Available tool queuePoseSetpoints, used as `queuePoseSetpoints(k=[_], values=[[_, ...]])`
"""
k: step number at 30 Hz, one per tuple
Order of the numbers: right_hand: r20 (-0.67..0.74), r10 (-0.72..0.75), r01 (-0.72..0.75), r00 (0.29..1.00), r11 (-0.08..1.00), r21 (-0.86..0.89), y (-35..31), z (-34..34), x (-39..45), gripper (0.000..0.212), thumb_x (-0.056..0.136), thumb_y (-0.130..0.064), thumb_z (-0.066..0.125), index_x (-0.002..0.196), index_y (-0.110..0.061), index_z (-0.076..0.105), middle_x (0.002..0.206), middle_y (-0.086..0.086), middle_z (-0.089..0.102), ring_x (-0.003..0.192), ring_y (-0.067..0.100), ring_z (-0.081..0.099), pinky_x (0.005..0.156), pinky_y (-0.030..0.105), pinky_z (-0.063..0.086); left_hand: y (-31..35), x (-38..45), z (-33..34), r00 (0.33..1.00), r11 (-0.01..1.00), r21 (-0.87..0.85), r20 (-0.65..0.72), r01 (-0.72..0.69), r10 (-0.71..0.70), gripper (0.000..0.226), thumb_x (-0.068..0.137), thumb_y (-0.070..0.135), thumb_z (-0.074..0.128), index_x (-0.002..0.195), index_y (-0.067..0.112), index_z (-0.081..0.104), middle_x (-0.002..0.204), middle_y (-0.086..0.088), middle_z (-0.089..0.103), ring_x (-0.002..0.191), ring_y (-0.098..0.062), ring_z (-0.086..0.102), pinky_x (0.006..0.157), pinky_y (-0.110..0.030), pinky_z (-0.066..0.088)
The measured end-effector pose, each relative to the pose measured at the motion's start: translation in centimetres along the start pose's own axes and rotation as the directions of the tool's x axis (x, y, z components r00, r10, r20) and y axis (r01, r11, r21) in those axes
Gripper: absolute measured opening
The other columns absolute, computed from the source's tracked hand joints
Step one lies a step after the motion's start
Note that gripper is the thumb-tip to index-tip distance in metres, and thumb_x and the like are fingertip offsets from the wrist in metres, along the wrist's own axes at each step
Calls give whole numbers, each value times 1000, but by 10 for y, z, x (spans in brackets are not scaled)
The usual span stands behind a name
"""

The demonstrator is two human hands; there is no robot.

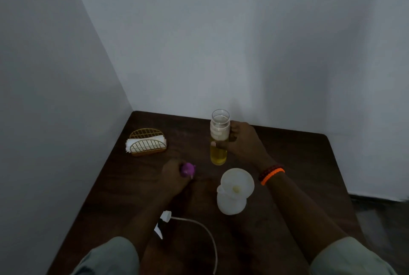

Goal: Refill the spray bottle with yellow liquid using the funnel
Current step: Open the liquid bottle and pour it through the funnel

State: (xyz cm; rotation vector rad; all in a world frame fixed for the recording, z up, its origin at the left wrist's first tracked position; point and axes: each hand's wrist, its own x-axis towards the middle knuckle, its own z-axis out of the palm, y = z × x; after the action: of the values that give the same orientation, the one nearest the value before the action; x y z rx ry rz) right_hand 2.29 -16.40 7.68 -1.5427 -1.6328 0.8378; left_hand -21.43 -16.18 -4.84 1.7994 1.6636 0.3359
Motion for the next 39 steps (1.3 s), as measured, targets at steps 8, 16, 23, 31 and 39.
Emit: queuePoseSetpoints(k=[8,16,23,31,39], values=[[-22,28,-28,999,999,-43,13,-5,-5,45,68,-32,89,108,-16,73,99,-7,76,92,0,70,84,26,59,-11,0,30,991,982,186,137,-15,-11,54,83,36,74,130,15,57,132,-7,57,123,-22,53,105,-35,44],[-74,26,-27,997,1000,-13,15,-22,-15,49,70,-26,89,114,-14,72,105,-2,76,99,7,72,89,34,60,-2,-3,27,985,958,288,164,-1,-48,59,82,36,77,132,15,55,134,-6,55,124,-21,52,107,-37,45],[-174,8,-20,985,998,-65,22,-60,-40,56,69,-29,89,118,-11,69,109,1,75,101,10,71,89,37,60,47,-29,10,997,990,-137,70,26,-16,24,97,41,59,94,23,74,88,0,75,75,-7,69,75,-30,60],[-233,57,-91,971,987,-136,40,-86,-82,58,69,-34,89,119,-16,67,110,-5,72,101,2,67,86,24,57,74,-70,7,943,828,-560,292,31,162,36,95,62,48,105,33,67,84,-5,77,67,-20,73,55,-25,55],[-142,98,-122,985,979,-166,49,-74,-109,56,67,-35,88,118,-22,67,110,-11,70,101,1,65,86,25,54,85,-76,11,921,796,-603,335,48,198,29,103,41,48,118,21,62,92,-7,77,70,-21,73,58,-24,56]])
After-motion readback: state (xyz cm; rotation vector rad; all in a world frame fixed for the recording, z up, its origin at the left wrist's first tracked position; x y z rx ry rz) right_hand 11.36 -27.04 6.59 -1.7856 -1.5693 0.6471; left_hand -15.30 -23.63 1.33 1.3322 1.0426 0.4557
